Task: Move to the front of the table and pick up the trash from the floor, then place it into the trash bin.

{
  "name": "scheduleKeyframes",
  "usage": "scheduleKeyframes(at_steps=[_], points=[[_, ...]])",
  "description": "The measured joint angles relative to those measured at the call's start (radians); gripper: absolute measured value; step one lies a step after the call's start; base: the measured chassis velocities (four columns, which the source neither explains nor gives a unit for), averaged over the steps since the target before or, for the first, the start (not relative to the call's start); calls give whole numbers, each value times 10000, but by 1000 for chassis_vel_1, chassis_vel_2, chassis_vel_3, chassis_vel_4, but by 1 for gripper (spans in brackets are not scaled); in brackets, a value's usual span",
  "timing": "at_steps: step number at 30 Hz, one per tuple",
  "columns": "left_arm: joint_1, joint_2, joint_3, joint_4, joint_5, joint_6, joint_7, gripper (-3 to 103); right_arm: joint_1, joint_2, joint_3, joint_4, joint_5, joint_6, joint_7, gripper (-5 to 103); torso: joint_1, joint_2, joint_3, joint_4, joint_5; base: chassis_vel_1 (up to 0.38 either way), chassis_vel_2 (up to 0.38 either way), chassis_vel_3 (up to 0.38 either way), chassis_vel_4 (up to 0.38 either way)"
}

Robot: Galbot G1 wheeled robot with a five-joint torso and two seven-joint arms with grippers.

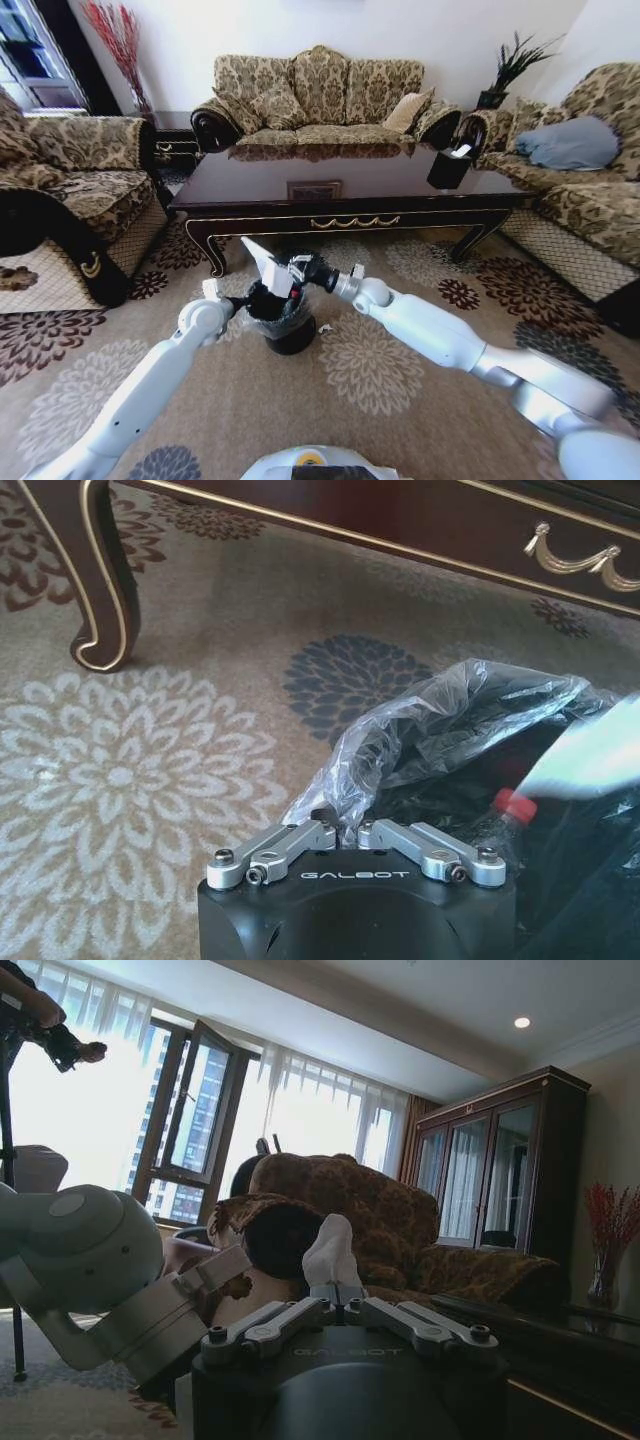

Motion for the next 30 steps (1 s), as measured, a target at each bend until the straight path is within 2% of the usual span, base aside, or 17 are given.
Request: scheduleKeyframes(at_steps=[11, 12, 13, 14, 16, 19, 21, 22, 27, 29, 30], points=[[42, 265, -69, -274, -104, 42, -39, 4, -133, 196, -62, -825, -362, 198, -210, 0, -1, 0, 0, 2, 0, 0, 0, 0, 0], [46, 302, -90, -283, -111, 44, -39, 4, -134, 194, -62, -857, -371, 209, -212, -3, -2, 0, 0, 2, 0, 0, 0, 0, 0], [51, 366, -123, -306, -134, 46, -38, 4, -134, 189, -59, -896, -380, 225, -214, 2, -1, 0, 0, 2, 0, 0, 0, 0, 0], [51, 366, -123, -306, -134, 46, -38, 4, -134, 189, -59, -896, -380, 225, -214, 2, -1, 0, 0, 2, 0, 0, 0, 0, 0], [67, 468, -185, -366, -190, 50, -34, 4, -134, 174, -47, -925, -382, 232, -217, 13, -1, 1, 0, 1, 0, 0, 0, 0, 0], [106, 540, -240, -410, -215, 53, -33, 4, -126, 171, -40, -942, -383, 234, -219, 19, -1, 3, 0, 0, 0, 0, 0, 0, 0], [214, 634, -344, -495, -230, 60, -34, 4, -117, 189, -10, -975, -393, 240, -219, 29, -1, 3, 0, 1, 0, 0, 0, 0, 0], [214, 634, -344, -495, -230, 60, -34, 4, -117, 189, -10, -975, -393, 240, -219, 29, -1, 3, 0, 1, 0, 0, 0, 0, 0], [538, 872, -684, -756, -273, 72, -33, 4, -138, 171, 86, -1032, -467, 261, -214, 56, -1, 3, 0, 0, 0, 0, 0, 0, 0], [636, 931, -794, -820, -280, 74, -34, 4, -145, 145, 109, -1033, -475, 266, -210, 56, -1, 2, 0, 0, 0, 0, 0, 0, 0], [698, 967, -866, -859, -285, 74, -33, 4, -149, 124, 124, -1033, -478, 267, -208, 61, -1, 3, -1, 1, -1, 0, 0, 0, 0]])
